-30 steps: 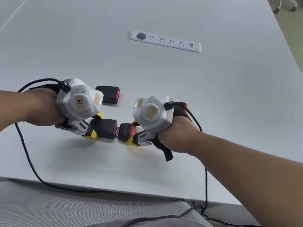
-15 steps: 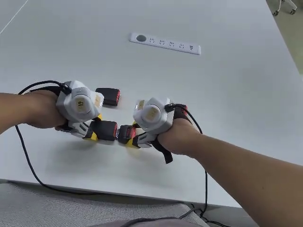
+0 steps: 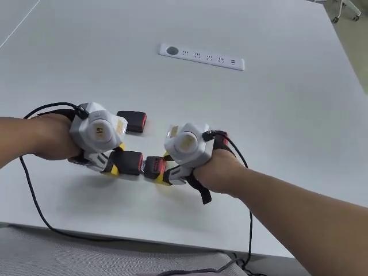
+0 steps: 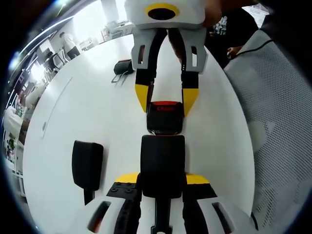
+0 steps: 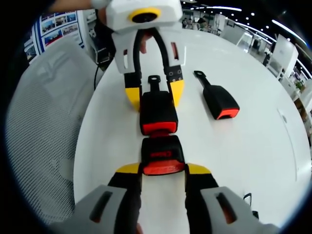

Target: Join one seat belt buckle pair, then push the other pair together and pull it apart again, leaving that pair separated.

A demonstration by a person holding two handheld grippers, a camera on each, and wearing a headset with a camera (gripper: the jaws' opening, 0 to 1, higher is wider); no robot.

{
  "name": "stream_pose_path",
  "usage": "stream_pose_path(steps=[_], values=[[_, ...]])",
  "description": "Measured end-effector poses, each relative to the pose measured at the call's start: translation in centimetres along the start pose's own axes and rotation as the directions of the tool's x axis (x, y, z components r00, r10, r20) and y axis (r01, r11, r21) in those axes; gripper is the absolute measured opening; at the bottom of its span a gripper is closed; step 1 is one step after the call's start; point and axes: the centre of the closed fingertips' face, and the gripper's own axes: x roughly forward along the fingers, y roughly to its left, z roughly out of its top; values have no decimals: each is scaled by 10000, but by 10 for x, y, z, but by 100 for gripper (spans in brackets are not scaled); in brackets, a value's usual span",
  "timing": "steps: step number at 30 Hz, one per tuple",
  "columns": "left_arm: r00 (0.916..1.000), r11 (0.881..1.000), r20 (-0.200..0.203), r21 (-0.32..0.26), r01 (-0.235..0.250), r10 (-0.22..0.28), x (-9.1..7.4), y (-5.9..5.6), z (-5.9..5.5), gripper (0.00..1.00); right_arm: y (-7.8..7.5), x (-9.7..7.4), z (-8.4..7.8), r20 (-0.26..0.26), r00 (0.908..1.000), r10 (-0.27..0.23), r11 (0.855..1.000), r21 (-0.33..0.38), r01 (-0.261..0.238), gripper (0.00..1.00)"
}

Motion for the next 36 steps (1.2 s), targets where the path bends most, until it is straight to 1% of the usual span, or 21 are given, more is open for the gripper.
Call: stream_pose_path(steps=[1,4,8,11,14,15,16,17,19,22,24,25,26,27,28,29,30,33,34,35,36], values=[[10000,10000,-32,-21,-2,2,0,0,0,33,0,0,0,2,10000,-2,10000,-6,2,33],[9999,10000,-168,-3,-10,10,6,6,-5,33,0,0,0,-1,10000,-34,10000,-5,34,33],[9998,10000,-179,67,-19,20,10,10,-8,33,0,0,0,37,10000,-52,10000,31,52,34],[9997,9999,-246,-91,-66,64,12,12,-10,34,0,0,0,75,9999,-82,9999,110,81,34],[9986,9995,-488,238,-186,198,12,14,-11,34,-2,1,1,70,9996,-276,9996,46,276,37],[9984,9994,-516,267,-237,250,12,14,-10,35,-2,0,4,111,9992,-372,9992,-116,374,39],[9986,9995,-470,227,-239,249,11,14,-9,35,-1,-1,5,161,9993,-348,9993,-107,350,39],[9986,9995,-452,167,-251,259,8,14,-7,35,2,-2,9,281,9994,-223,9997,-57,225,39],[9984,9992,-436,184,-355,363,2,14,-4,35,2,-6,14,365,9989,-277,9995,-163,283,39],[9985,9982,-340,417,-425,439,-10,16,2,37,2,-15,22,612,9980,-172,9997,-180,183,38],[9984,9972,-264,564,-483,499,-17,19,6,39,1,-22,24,701,9974,-171,9993,-312,194,37],[9979,9964,-213,600,-605,619,-19,23,8,38,-1,-24,24,710,9973,-175,9992,-355,201,37],[9970,9951,-103,627,-765,773,-23,30,11,36,-2,-25,24,710,9973,-180,9991,-382,207,37],[9965,9950,-28,552,-829,832,-25,34,13,37,-6,-30,22,698,9973,-244,9988,-413,273,37],[9956,9948,126,426,-928,924,-27,41,16,37,-10,-32,20,712,9971,-271,9986,-436,302,37],[9952,9946,169,392,-966,960,-28,43,17,37,-16,-36,17,738,9965,-395,9984,-381,423,37],[9942,9942,239,234,-1052,1046,-30,49,19,37,-20,-38,15,728,9963,-447,9983,-334,472,37],[9931,9931,265,245,-1148,1142,-31,62,22,36,-35,-46,3,668,9955,-666,9977,-107,675,37],[9927,9928,260,211,-1181,1175,-31,67,22,36,-41,-49,-3,612,9952,-763,9971,-12,765,37],[9925,9925,273,226,-1198,1192,-31,71,22,36,-45,-52,-7,587,9952,-779,9970,53,777,36],[9918,9920,315,220,-1242,1235,-31,77,22,36,-49,-56,-11,596,9949,-812,9966,203,801,36]])
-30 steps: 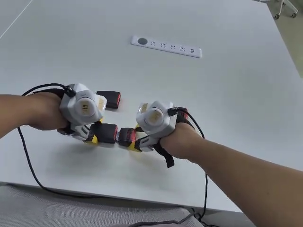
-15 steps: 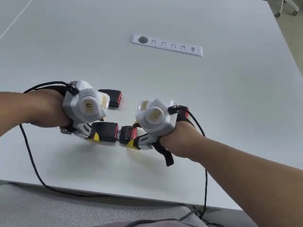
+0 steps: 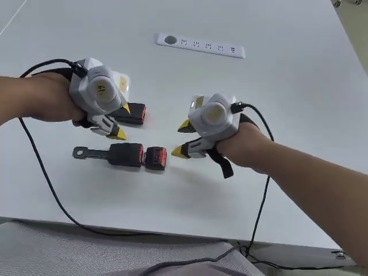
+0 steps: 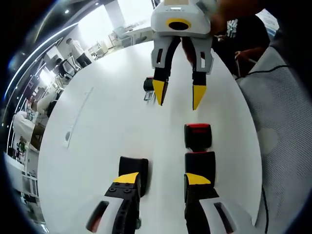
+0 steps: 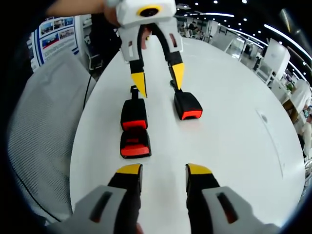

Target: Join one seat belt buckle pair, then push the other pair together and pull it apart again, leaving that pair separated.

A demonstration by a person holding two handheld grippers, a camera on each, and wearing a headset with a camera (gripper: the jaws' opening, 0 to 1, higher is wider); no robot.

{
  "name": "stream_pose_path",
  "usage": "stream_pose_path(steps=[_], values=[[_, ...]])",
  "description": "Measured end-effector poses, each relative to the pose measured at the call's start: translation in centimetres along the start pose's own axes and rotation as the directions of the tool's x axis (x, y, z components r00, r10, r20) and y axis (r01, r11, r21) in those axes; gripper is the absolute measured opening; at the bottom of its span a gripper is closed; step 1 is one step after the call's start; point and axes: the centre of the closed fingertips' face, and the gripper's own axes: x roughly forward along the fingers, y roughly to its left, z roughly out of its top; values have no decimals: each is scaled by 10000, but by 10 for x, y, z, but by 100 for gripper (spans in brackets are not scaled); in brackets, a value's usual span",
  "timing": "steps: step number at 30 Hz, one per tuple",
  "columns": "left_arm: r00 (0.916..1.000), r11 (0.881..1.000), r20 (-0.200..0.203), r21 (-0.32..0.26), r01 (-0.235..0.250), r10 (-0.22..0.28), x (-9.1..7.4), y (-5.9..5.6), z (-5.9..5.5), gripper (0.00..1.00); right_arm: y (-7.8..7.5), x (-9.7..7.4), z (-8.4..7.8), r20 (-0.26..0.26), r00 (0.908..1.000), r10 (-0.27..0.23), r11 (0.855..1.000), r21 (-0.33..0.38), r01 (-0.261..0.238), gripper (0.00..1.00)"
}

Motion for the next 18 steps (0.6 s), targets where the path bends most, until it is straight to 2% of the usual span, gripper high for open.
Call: stream_pose_path(steps=[2,6,14,18], values=[[10000,9999,-13,-135,-60,60,3,10,-3,37,-9,-6,-8,-28,9999,-138,9999,85,138,35],[9998,9998,-196,-179,-74,71,3,19,-8,37,-30,-14,-23,-142,9991,-405,9986,320,410,35],[9999,9999,-118,-102,74,-76,4,26,-9,37,-57,-26,-48,-466,9967,-663,9965,469,685,35],[9999,9999,-28,-93,126,-127,8,31,-9,37,-65,-28,-57,-620,9966,-538,9980,309,558,36]])
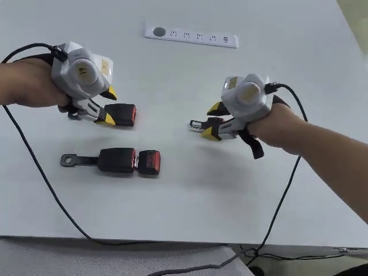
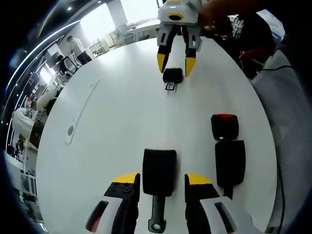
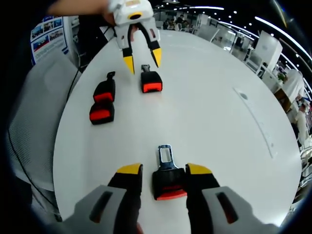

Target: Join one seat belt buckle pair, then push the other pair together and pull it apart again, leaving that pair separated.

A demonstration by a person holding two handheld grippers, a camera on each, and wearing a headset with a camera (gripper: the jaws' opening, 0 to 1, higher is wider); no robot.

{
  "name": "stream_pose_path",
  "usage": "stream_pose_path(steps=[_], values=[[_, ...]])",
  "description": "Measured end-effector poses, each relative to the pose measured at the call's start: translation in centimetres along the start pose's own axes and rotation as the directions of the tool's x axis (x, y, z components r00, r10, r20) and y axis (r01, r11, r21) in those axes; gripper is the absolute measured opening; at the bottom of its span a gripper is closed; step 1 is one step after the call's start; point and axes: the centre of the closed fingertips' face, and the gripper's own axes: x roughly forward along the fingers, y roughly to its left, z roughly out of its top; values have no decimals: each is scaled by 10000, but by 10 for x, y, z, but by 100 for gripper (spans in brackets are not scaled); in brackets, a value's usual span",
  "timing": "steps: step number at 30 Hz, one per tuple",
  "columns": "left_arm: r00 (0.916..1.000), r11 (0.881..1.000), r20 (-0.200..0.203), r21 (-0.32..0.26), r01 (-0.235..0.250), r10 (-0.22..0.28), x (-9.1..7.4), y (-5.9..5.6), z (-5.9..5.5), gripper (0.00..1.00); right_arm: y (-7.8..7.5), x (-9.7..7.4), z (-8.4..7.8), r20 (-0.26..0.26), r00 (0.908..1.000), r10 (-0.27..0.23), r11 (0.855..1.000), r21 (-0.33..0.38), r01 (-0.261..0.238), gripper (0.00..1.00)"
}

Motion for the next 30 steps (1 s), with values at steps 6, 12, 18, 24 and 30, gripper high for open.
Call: stream_pose_path(steps=[6,12,18,24,30], values=[[9994,9990,-230,345,277,-269,12,1,-11,37,-13,1,-13,-277,9995,131,9998,-172,-136,36],[9992,9988,-257,375,327,-317,18,9,-15,35,-6,2,-30,-801,9944,683,9976,-94,-693,35],[9964,9959,-227,368,827,-819,20,7,-15,31,-4,5,-33,-911,9925,819,9965,-112,-833,35],[9949,9940,-556,650,880,-845,28,6,-21,31,-2,5,-32,-845,9893,1189,9928,-49,-1198,34],[9958,9958,-655,617,674,-634,32,8,-25,31,0,5,-30,-960,9853,1411,9898,-77,-1425,34]])
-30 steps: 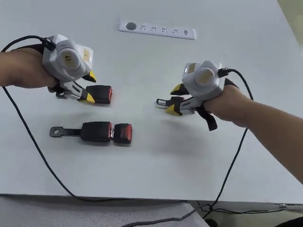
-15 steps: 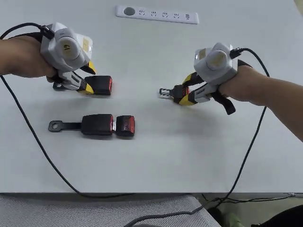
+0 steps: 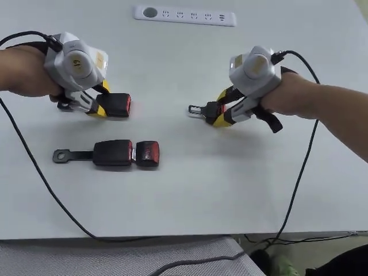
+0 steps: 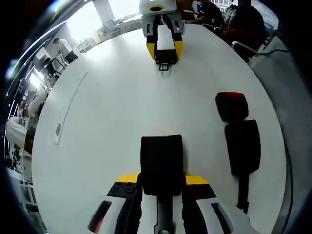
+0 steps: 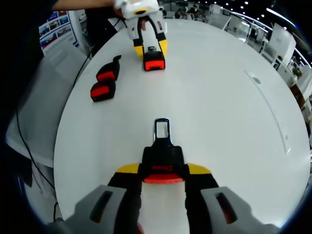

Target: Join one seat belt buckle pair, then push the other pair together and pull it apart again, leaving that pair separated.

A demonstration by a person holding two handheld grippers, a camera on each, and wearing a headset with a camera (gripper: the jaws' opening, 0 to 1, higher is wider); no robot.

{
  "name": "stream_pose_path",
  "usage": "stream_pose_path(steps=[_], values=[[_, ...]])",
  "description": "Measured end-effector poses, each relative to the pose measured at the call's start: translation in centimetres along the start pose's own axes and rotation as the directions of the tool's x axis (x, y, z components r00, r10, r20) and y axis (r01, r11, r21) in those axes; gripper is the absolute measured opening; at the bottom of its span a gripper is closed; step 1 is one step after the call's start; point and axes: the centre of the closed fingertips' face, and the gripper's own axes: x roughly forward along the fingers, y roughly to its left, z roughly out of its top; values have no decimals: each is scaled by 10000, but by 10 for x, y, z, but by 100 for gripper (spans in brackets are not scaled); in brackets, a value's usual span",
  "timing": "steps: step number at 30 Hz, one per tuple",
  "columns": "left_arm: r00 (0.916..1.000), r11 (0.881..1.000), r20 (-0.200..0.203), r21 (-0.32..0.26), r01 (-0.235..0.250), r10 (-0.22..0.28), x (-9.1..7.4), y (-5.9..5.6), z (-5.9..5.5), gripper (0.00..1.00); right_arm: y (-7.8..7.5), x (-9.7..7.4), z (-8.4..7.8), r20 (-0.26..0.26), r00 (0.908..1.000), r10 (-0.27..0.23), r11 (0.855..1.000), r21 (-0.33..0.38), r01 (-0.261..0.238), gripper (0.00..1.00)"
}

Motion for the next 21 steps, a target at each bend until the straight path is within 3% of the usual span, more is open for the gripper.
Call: stream_pose_path(steps=[3,9,16,21], values=[[9999,9995,154,-308,-40,45,0,0,-1,31,1,0,2,-135,9999,-94,9999,-145,92,34],[9999,9995,96,-323,-45,48,0,0,0,31,1,3,10,-116,9994,-332,9992,-209,330,34],[9999,9988,-115,-481,6,-12,5,4,-4,31,0,13,27,-83,9985,-539,9970,-552,534,34],[9999,9981,-18,-600,-114,113,6,4,-5,31,0,24,46,147,9988,-464,9968,-642,473,34]])
